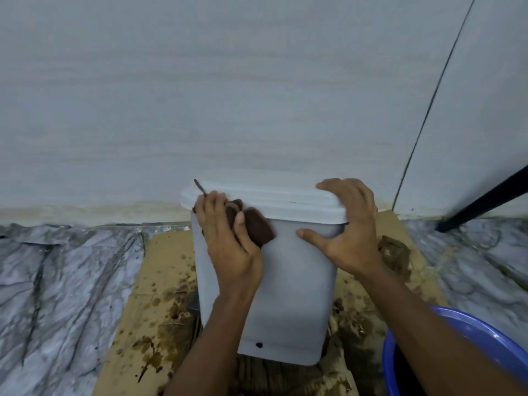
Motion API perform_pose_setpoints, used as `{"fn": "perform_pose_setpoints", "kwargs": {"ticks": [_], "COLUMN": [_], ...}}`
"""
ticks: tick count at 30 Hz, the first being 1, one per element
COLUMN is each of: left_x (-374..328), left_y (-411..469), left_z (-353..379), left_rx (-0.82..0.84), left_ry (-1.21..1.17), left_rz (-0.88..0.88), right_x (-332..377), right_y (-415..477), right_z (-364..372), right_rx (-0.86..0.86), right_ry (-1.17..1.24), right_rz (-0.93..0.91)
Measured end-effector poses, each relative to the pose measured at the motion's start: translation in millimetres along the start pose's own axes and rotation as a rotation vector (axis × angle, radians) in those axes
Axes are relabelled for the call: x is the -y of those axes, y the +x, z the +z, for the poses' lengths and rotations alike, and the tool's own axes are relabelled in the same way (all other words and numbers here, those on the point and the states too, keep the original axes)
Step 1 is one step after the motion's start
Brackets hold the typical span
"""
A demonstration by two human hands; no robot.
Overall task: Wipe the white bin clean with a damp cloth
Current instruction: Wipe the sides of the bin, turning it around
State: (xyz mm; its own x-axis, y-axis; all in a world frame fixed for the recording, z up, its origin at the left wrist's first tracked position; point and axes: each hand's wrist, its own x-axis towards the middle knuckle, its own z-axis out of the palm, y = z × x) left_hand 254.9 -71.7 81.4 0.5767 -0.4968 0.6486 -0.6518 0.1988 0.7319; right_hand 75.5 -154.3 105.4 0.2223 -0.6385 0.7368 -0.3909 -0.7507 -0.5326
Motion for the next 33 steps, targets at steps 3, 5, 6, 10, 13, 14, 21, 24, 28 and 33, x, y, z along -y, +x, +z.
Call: {"fn": "perform_pose_setpoints", "kwargs": {"ticks": [3, 5, 6, 10, 13, 14, 21, 24, 28, 33], "left_x": [-10.4, -20.7, -25.3, -32.2, -29.2, -26.6, -37.0, -52.1, -43.3, -19.1], "left_y": [-4.6, -4.7, -4.4, -5.2, -1.5, -0.5, -15.0, -20.4, -9.1, 1.5], "left_z": [-8.1, -12.1, -12.5, -11.3, -19.0, -20.2, 6.1, 19.0, 9.3, -16.2], "left_rx": [0.067, 0.068, 0.088, 0.152, 0.069, 0.044, 0.140, 0.197, 0.211, 0.097], "left_ry": [0.024, 0.004, -0.003, 0.073, 0.072, 0.099, 0.159, 0.126, 0.152, 0.214], "left_rz": [0.072, 0.086, 0.114, 0.205, 0.048, 0.061, 0.361, 0.457, 0.503, 0.409], "right_x": [6.1, 8.8, 9.5, 13.2, 18.7, 19.7, 18.8, 16.3, 17.5, 25.7], "right_y": [-3.2, -5.4, -6.5, -9.1, -10.9, -11.6, -9.9, -8.8, -6.1, -11.1], "right_z": [-2.0, -4.2, -5.1, -8.6, -9.3, -9.4, -8.8, -13.3, -22.6, -16.6], "right_rx": [0.000, 0.008, 0.015, 0.022, 0.027, 0.026, 0.016, 0.058, 0.119, 0.075], "right_ry": [-0.020, -0.036, -0.043, -0.043, -0.055, -0.058, -0.074, -0.034, 0.043, 0.020], "right_rz": [0.004, 0.008, 0.011, 0.015, 0.034, 0.037, 0.030, 0.029, 0.051, 0.075]}}
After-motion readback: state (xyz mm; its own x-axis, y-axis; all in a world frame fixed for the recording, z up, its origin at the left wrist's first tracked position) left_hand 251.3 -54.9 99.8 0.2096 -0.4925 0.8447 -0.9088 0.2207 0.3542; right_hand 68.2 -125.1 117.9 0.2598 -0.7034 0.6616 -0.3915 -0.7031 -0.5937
